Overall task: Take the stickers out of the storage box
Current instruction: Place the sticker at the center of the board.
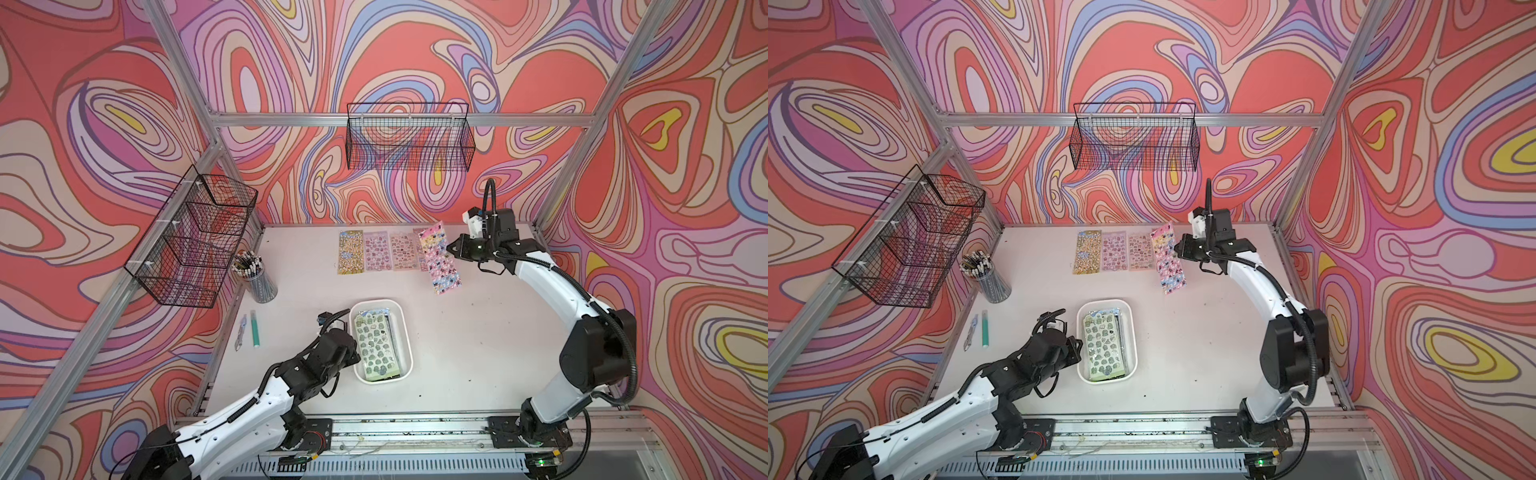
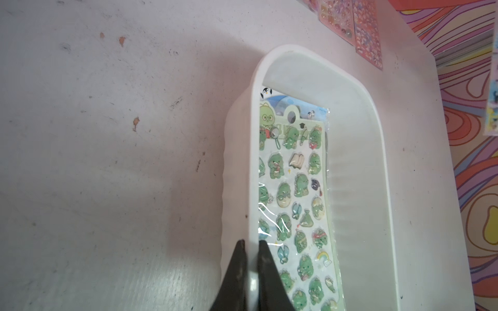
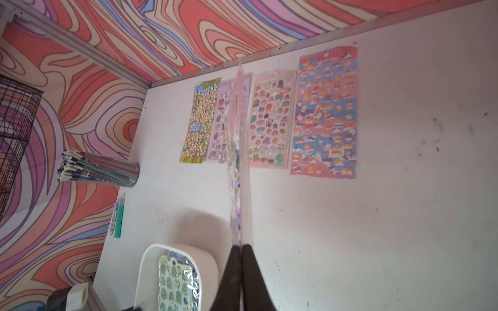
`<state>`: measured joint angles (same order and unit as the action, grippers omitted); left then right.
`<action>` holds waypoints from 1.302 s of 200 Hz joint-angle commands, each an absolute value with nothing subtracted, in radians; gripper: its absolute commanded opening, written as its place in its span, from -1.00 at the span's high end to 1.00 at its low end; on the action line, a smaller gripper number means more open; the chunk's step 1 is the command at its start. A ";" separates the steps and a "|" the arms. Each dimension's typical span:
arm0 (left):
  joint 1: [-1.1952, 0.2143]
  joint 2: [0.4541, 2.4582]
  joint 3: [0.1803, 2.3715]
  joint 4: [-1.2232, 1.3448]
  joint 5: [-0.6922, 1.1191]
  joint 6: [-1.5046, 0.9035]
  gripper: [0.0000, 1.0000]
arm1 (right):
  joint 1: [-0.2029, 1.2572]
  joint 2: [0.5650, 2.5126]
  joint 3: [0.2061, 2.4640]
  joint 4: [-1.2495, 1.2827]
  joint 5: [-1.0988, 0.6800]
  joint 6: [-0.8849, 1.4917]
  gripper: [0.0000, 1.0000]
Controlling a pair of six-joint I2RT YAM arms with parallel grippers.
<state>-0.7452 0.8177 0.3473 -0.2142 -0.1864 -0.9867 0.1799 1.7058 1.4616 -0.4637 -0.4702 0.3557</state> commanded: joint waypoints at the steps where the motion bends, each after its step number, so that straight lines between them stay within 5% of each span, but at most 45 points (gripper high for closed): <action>1: -0.745 0.811 0.383 -0.245 -0.190 -0.968 0.78 | 0.128 1.795 1.521 -0.355 -0.595 0.316 1.00; 106: -0.744 0.928 0.442 -0.194 -0.162 -0.925 0.78 | -0.073 2.202 1.868 -0.328 -0.826 0.264 0.99; 260: -0.710 1.083 0.543 -0.125 -0.117 -0.882 0.79 | -0.107 2.534 2.150 -0.434 -0.742 0.216 0.97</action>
